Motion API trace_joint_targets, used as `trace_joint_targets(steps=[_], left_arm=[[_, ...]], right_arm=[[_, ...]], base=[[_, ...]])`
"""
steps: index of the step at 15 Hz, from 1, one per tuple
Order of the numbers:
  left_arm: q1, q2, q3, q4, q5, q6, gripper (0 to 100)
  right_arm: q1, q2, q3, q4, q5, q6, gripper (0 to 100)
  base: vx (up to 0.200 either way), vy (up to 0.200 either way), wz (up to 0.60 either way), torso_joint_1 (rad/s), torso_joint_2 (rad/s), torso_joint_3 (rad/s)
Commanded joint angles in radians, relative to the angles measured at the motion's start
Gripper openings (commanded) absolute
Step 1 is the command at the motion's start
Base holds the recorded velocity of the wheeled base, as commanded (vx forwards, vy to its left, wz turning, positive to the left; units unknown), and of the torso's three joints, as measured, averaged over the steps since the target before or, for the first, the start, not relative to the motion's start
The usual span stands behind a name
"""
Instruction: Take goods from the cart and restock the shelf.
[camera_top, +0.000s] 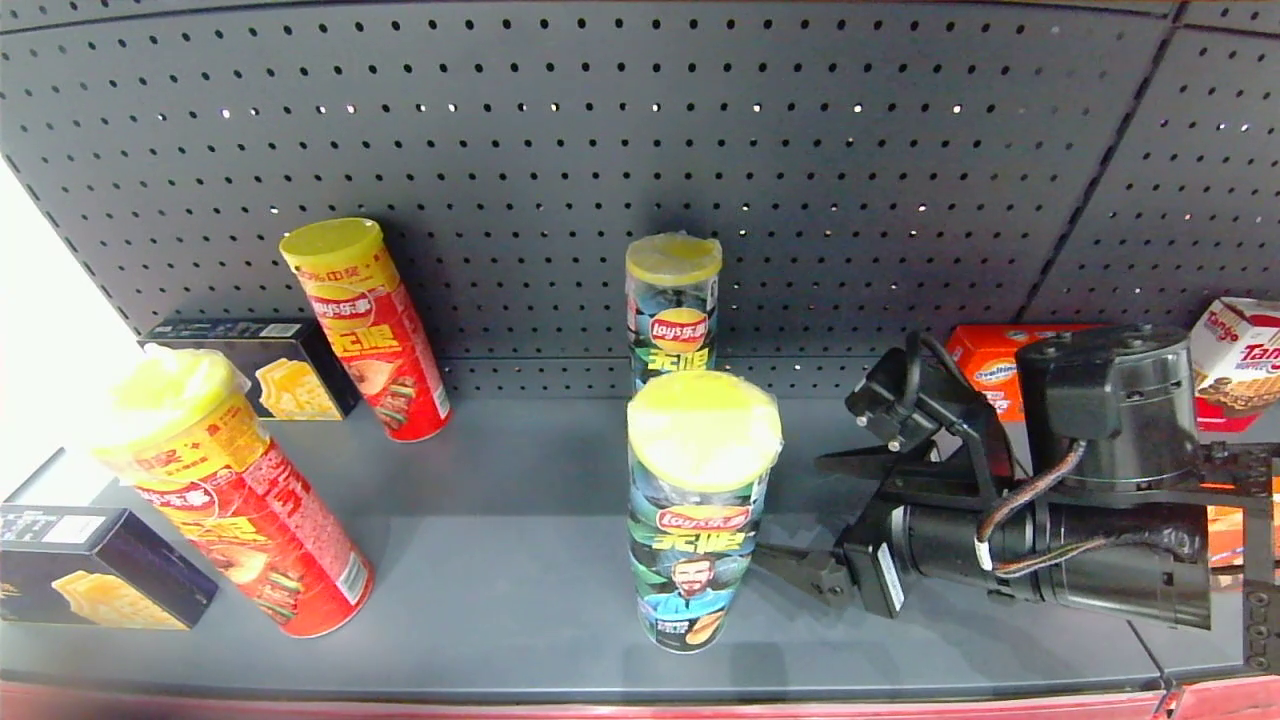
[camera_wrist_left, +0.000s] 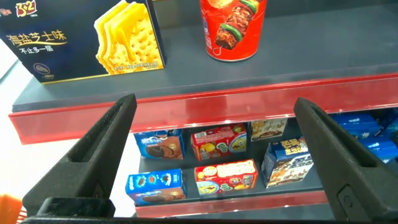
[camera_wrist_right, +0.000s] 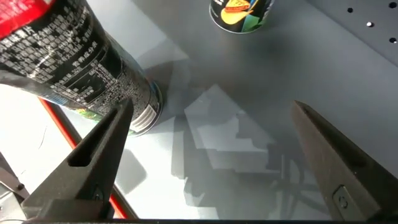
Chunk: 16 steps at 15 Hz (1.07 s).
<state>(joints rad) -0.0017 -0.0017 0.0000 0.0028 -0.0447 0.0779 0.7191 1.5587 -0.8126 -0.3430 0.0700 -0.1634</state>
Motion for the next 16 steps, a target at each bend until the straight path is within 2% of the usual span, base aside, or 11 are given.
trace_joint_targets(steps=[1, 13, 16], left_arm=[[0.000, 0.002, 0.000, 0.000, 0.000, 0.000, 100], [0.000, 0.002, 0.000, 0.000, -0.001, 0.000, 100], [0.000, 0.002, 0.000, 0.000, -0.001, 0.000, 100]], right_arm=[[0.003, 0.000, 0.001, -0.001, 0.001, -0.001, 100], [0.016, 0.006, 0.007, -0.002, -0.001, -0.001, 100], [-0.035, -0.068, 0.055, -0.004, -0.004, 0.001, 100]], base=[[0.000, 0.000, 0.00, 0.000, 0.00, 0.000], [0.000, 0.000, 0.00, 0.000, 0.00, 0.000], [0.000, 0.000, 0.00, 0.000, 0.00, 0.000]])
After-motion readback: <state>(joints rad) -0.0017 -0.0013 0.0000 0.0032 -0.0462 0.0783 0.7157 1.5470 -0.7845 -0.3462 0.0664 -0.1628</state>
